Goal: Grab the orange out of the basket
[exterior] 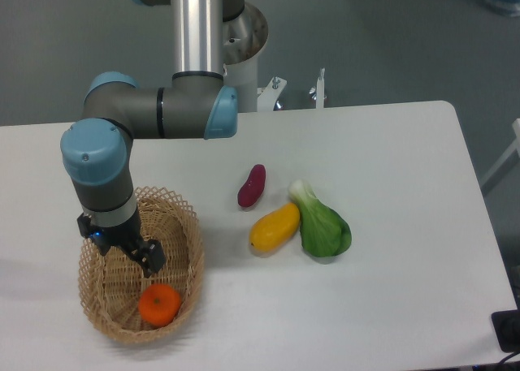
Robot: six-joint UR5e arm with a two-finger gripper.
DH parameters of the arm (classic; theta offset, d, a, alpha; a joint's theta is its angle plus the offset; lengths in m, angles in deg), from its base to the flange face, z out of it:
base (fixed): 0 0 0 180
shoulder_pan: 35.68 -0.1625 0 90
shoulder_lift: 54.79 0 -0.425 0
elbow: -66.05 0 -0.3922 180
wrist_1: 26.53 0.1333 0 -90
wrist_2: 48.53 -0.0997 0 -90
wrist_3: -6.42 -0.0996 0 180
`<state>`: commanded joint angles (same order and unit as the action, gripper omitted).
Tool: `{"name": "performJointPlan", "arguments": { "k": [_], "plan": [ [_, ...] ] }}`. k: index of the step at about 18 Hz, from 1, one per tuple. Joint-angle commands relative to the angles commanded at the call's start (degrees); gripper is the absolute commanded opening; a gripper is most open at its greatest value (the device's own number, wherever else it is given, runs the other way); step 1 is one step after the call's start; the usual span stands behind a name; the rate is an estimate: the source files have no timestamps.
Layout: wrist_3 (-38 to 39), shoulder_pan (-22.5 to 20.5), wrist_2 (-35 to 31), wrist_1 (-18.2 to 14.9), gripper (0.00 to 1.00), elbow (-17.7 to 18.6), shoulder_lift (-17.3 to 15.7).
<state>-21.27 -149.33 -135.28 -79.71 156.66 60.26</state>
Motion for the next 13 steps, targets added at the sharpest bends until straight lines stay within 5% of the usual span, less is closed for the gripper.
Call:
{"name": "performJointPlan", "arguments": {
  "k": [13],
  "plan": [
    [-0.09,-0.26,0.0,-0.09,1.0,-0.53,0.09]
  ]
}}
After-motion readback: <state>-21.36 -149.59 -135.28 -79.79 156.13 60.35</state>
